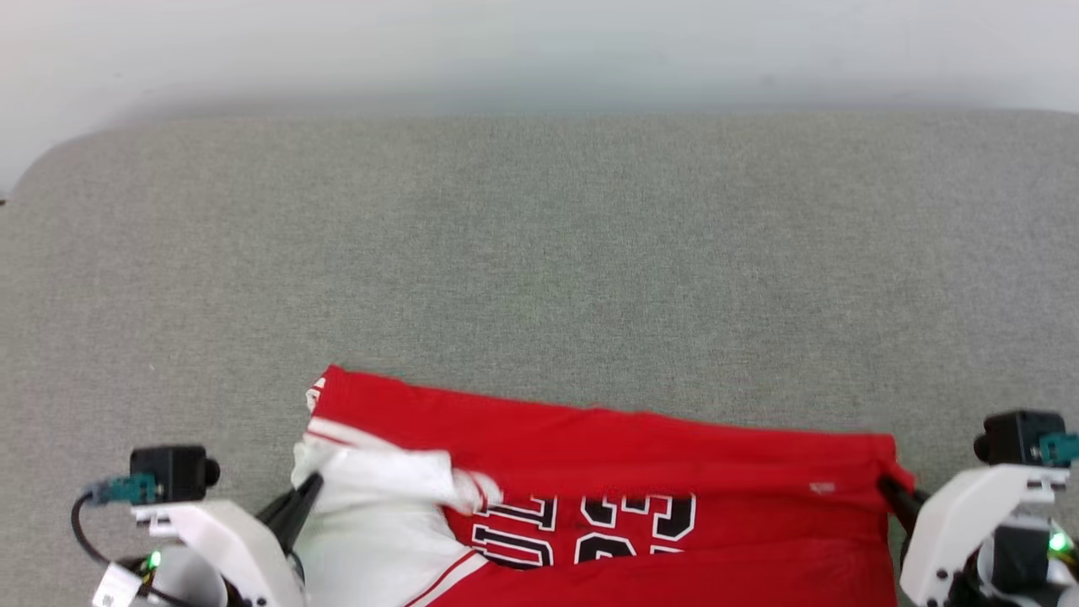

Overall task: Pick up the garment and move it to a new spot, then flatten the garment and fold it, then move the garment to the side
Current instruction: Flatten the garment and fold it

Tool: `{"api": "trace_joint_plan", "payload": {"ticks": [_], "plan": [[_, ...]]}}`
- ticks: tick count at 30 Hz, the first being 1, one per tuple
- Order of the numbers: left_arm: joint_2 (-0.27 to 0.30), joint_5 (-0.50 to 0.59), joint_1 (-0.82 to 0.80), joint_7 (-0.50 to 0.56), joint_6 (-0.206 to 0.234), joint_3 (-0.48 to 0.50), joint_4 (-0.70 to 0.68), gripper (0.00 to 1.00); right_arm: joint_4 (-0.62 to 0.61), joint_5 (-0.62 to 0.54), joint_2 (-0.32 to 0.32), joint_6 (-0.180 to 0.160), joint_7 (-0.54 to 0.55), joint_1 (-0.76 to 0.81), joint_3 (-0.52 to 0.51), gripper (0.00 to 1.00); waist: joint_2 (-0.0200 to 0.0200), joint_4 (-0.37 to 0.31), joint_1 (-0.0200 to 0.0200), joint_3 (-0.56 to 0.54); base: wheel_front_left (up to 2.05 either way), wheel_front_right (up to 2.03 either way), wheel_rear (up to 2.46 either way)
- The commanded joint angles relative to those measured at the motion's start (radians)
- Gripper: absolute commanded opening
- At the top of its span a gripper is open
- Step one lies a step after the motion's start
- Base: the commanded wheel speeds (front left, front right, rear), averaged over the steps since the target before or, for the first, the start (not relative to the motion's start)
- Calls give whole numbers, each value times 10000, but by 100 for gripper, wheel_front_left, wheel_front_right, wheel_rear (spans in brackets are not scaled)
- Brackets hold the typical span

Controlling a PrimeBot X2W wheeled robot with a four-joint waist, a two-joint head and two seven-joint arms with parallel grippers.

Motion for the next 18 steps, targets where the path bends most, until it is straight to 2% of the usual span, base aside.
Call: {"api": "trace_joint_plan", "payload": {"ticks": [1,5,9,10,11,12,13,14,15,16,18], "plan": [[61,-26,283,-128,147,92,-105,0,54,63,56,-7,-107,300,-122,0,-1,39,1,-110,0,0,0],[61,-257,1032,-148,385,165,-226,0,239,137,137,-8,-376,773,-218,0,-1,55,1,-256,0,0,0],[-135,-462,1455,-62,359,0,-101,0,479,153,215,-8,-698,1150,-114,0,-1,-1,1,-363,0,0,0],[-236,-499,1516,-141,345,-19,-14,0,564,114,230,-8,-794,1231,-58,31,-1,-24,1,-397,0,0,0],[-289,-424,1558,-229,331,-76,77,0,621,64,249,-8,-935,1310,-14,84,-1,-40,1,-417,0,0,0],[-343,-317,1576,-324,309,-154,174,0,675,60,256,-8,-1118,1345,15,100,-1,-57,1,-453,0,0,0],[-498,-300,1568,-476,288,-181,270,8,733,44,273,-8,-1297,1421,60,100,-1,-68,1,-482,0,0,0],[-616,-263,1540,-590,251,-227,372,44,783,61,293,-8,-1459,1491,95,100,-1,-72,1,-511,0,0,0],[-677,-171,1504,-698,203,-290,458,92,805,91,306,-8,-1649,1530,124,100,-1,-82,1,-553,0,0,0],[-749,-118,1451,-838,168,-315,525,100,807,125,320,-8,-1835,1571,118,100,-1,-85,1,-592,0,0,0],[-840,104,1263,-1237,105,-286,689,100,704,131,336,-8,-2137,1671,137,100,-1,-84,1,-656,0,0,0]]}}
